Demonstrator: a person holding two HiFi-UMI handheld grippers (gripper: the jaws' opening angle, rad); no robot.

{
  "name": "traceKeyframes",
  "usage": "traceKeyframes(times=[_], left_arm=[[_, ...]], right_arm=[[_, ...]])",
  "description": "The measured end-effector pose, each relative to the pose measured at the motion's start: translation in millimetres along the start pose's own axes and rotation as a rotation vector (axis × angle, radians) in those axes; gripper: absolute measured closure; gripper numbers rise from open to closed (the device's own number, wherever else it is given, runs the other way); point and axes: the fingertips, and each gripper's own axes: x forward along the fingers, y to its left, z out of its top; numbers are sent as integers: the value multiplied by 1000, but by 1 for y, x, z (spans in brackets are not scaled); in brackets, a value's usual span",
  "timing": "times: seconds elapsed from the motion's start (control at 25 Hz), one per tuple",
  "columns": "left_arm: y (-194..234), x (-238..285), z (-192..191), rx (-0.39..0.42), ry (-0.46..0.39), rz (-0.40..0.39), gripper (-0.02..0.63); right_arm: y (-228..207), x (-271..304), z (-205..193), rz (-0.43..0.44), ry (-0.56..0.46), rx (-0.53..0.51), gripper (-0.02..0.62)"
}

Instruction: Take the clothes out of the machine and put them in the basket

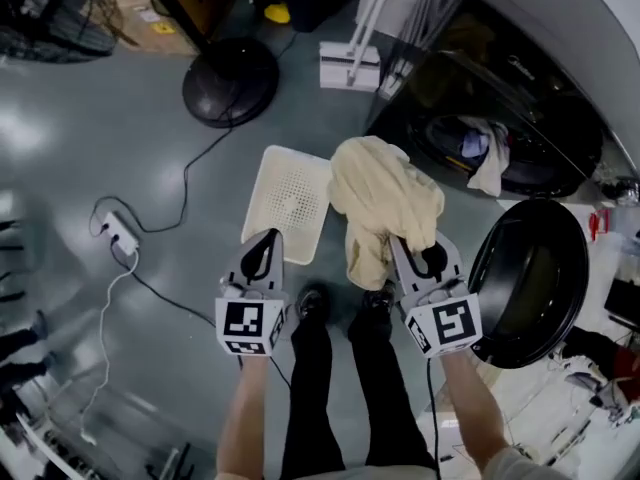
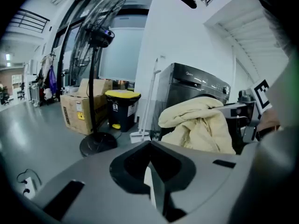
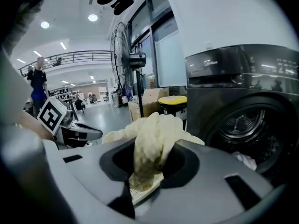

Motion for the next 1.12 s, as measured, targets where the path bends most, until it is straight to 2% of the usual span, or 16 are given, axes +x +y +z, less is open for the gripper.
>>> traceKeyframes(times=[0.24, 0.48, 0.64, 0.92, 1.12], left_arm=[[62, -44, -26, -51, -2, 116, 588], [107, -70, -60, -85, 1, 188, 588], [123, -66, -87, -97, 4, 195, 588], [135, -44, -127, -108, 17, 191, 588], [147, -29, -153, -96, 13, 200, 588]], right_arm=[[69, 53, -6, 117, 18, -8, 468], [122, 105, -48, 199, 83, -11, 468], [137, 146, -100, 209, 154, 12, 468], [141, 231, -216, 174, 304, 66, 468], [141, 285, -296, 157, 410, 42, 466]])
